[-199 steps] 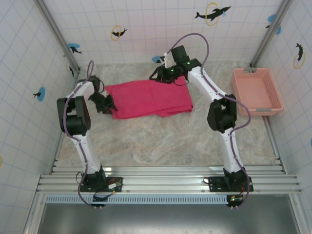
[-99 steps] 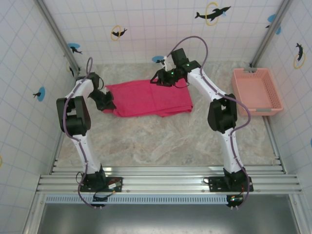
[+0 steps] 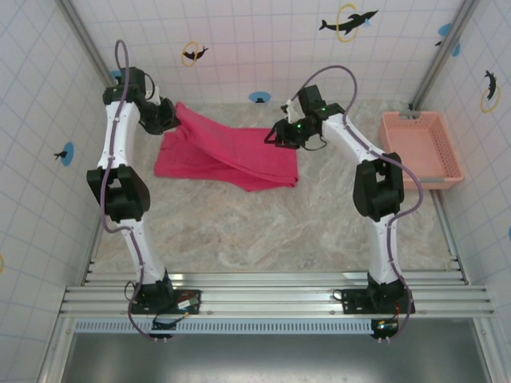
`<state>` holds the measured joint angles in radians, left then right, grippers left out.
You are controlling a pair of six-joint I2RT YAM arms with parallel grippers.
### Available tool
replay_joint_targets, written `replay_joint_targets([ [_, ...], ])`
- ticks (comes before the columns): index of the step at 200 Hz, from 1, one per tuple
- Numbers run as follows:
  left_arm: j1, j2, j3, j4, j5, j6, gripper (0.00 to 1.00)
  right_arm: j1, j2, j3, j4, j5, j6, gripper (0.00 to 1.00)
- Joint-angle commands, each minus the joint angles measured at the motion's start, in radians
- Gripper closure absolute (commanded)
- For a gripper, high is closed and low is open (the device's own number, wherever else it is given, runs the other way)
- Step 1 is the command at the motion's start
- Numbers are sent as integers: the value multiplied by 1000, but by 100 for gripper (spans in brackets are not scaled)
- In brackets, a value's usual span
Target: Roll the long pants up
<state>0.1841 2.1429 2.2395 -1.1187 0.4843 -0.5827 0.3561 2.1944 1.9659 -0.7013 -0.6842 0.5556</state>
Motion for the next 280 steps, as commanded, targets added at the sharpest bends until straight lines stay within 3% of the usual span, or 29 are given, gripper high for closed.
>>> replay_joint_targets([
  [1, 7, 80, 39, -53, 7, 14, 100, -14, -40, -38, -72, 59, -50, 48],
  [113, 134, 148, -139, -75, -59, 178, 100, -52, 26, -88, -168, 207, -110, 42],
  [154, 135, 188, -201, -132, -64, 244, 91, -75, 141, -16, -182, 186, -118, 41],
  [189, 151, 199, -226, -140, -130, 261, 65, -58, 244, 71, -171, 174, -86, 41],
  [207, 164, 203, -194, -161, -175, 268, 60, -47, 280, 105, -154, 152, -66, 41],
  [227, 173, 248, -124, -202, -235, 282, 44, -33, 300, 133, -152, 153, -55, 41],
  [234, 173, 248, -97, -214, -265, 286, 33, -30, 301, 135, -146, 153, -51, 41],
  [246, 175, 247, -53, -233, -325, 297, 4, -25, 309, 142, -144, 152, -45, 42],
  [267, 175, 227, 11, -262, -399, 304, 3, -18, 322, 153, -141, 144, -35, 47],
  [280, 173, 162, -10, -239, -401, 280, 3, -16, 328, 159, -139, 145, -28, 56],
])
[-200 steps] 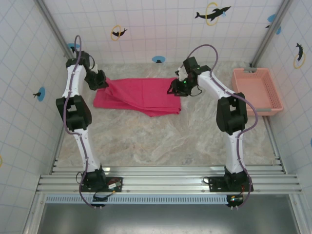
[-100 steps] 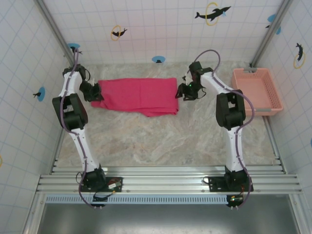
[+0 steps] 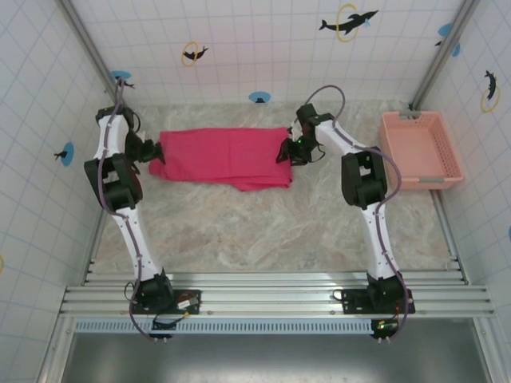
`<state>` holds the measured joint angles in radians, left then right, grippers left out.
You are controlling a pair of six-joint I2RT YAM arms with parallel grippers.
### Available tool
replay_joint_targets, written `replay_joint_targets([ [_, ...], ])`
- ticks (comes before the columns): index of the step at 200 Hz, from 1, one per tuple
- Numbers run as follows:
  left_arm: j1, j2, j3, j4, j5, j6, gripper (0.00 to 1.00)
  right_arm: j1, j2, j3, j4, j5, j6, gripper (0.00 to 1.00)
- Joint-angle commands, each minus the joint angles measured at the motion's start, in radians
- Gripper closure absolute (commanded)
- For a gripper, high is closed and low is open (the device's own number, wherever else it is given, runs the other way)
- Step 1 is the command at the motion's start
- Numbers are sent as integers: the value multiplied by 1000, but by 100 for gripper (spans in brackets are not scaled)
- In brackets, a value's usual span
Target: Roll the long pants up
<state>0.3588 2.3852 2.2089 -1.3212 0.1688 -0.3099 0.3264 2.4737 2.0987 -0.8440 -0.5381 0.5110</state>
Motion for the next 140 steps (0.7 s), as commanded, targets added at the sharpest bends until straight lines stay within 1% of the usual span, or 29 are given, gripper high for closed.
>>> replay_joint_targets([
  [1, -2, -85, 16, -33, -82, 6, 3, 14, 49, 26, 4, -1, 17, 57],
  [7, -4, -119, -21, -2, -58, -3, 3, 13, 47, 27, 5, -1, 20, 64],
  [24, -31, -208, -148, 92, 7, -57, 3, 7, 41, 25, 9, 16, 28, 90],
  [32, -54, -241, -217, 151, 46, -92, 3, 2, 38, 26, 9, 19, 29, 96],
  [44, -99, -253, -295, 207, 91, -137, 3, -6, 32, 23, 10, 28, 31, 99],
  [59, -169, -227, -353, 254, 133, -199, 3, -16, 12, 3, 13, 38, 29, 100],
  [74, -243, -176, -379, 307, 169, -271, 3, -23, -17, -40, 15, 46, 23, 100],
  [86, -295, -127, -373, 331, 170, -326, 3, -26, -46, -86, 17, 51, 15, 100],
  [98, -337, -80, -362, 354, 183, -381, 3, -28, -92, -165, 26, 54, 11, 100],
  [112, -363, -40, -335, 370, 193, -431, 3, -26, -157, -274, 59, 54, 16, 100],
  [117, -369, 5, -323, 367, 189, -444, 3, -24, -169, -326, 78, 53, 23, 100],
  [119, -372, 11, -318, 365, 187, -450, 3, -24, -198, -345, 85, 52, 26, 100],
  [140, -374, 48, -280, 371, 182, -490, 3, -15, -311, -534, 138, 49, 42, 100],
])
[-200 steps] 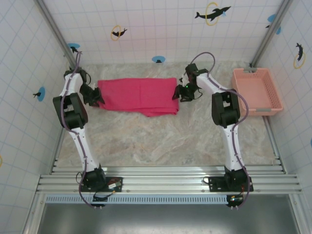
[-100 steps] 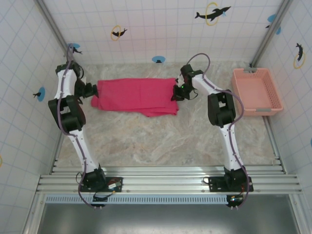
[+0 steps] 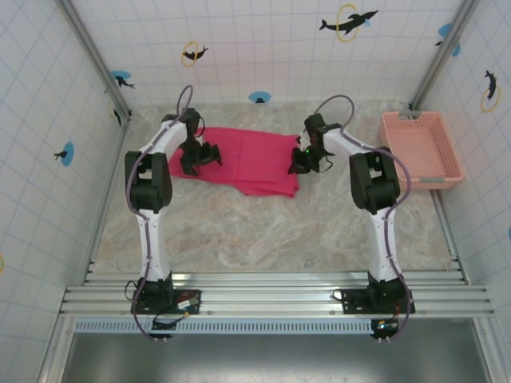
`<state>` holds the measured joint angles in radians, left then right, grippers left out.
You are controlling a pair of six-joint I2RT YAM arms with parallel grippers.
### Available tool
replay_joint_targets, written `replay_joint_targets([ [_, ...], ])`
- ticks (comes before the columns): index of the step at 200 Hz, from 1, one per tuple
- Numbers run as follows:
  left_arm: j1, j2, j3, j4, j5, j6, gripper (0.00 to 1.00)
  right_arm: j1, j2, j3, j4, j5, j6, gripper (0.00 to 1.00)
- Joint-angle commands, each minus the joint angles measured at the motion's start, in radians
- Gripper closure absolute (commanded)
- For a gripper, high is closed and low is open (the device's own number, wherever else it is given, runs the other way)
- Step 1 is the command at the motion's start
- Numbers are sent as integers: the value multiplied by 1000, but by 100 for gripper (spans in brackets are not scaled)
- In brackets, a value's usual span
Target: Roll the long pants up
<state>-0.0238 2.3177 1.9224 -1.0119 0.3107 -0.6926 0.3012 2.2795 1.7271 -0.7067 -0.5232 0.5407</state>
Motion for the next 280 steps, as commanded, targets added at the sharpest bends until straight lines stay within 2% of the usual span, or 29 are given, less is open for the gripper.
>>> replay_joint_targets([
  [1, 9, 118, 9, 61, 38, -108, 3, 11, -120, -171, 3, 34, 13, 100],
  [20, 8, 157, 90, 55, 48, -120, 3, 43, -201, -308, 41, 26, 49, 100],
  [46, 7, 245, 284, 4, 62, -146, 3, 143, -285, -425, 82, 53, 117, 100],
  [79, -9, 376, 508, 45, 153, -249, 3, 290, -310, -478, 152, 81, 256, 99],
  [101, -26, 443, 579, 128, 207, -333, 3, 387, -270, -438, 164, 80, 323, 97],
  [123, -40, 475, 583, 206, 251, -376, 3, 470, -206, -350, 144, 51, 358, 76],
  [151, -37, 481, 578, 208, 255, -325, 3, 536, -147, -198, 106, -56, 375, 51],
  [175, -31, 465, 579, 213, 258, -265, 3, 567, -98, 28, -115, -99, 214, 42],
  [194, -15, 435, 575, 201, 257, -215, 3, 555, -113, 143, -274, -66, 53, 40],
  [214, 15, 371, 568, 179, 248, -162, 3, 527, -182, 171, -387, 58, -131, 39],
  [232, 45, 280, 562, 131, 193, -81, 3, 509, -248, 133, -456, 251, -328, 39],
  [249, 71, 177, 557, 50, 82, 49, 3, 521, -298, 53, -467, 451, -529, 39],
  [264, 76, 66, 522, -31, -98, 213, 3, 553, -306, -26, -436, 601, -685, 39],
  [280, 74, -94, 386, -28, -246, 357, 3, 584, -304, -108, -366, 638, -819, 40],
])
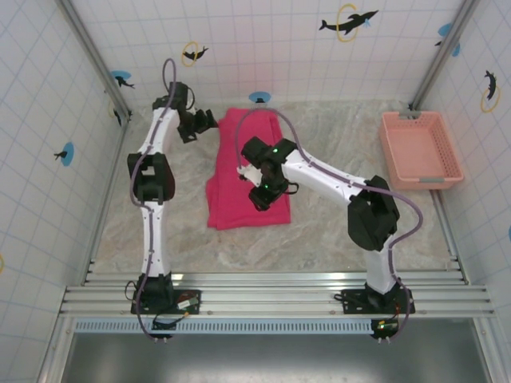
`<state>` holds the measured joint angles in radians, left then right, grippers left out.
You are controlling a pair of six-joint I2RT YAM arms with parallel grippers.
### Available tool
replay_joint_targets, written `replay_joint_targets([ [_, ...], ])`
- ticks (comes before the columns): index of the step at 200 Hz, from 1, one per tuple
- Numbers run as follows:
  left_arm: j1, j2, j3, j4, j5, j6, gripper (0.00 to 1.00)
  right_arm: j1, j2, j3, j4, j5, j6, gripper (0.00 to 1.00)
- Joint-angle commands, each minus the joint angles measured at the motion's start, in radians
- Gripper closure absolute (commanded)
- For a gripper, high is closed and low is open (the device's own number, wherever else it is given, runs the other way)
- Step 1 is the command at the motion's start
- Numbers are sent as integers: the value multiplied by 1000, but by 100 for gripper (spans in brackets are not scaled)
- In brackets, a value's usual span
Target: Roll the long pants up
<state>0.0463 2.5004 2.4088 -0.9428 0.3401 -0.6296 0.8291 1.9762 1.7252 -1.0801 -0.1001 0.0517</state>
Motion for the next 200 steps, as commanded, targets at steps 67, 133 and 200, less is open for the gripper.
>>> replay_joint_targets([
  [67, 5, -718, -780, 73, -441, 493, 3, 103, 55, -233, 249, 247, -427, 41],
  [133, 4, -787, -891, 42, -369, 478, 3, 90, 127, -253, 322, 175, -447, 62],
  [200, 5, -736, -786, 2, -315, 491, 3, 99, 40, -212, 156, -99, -447, 89],
])
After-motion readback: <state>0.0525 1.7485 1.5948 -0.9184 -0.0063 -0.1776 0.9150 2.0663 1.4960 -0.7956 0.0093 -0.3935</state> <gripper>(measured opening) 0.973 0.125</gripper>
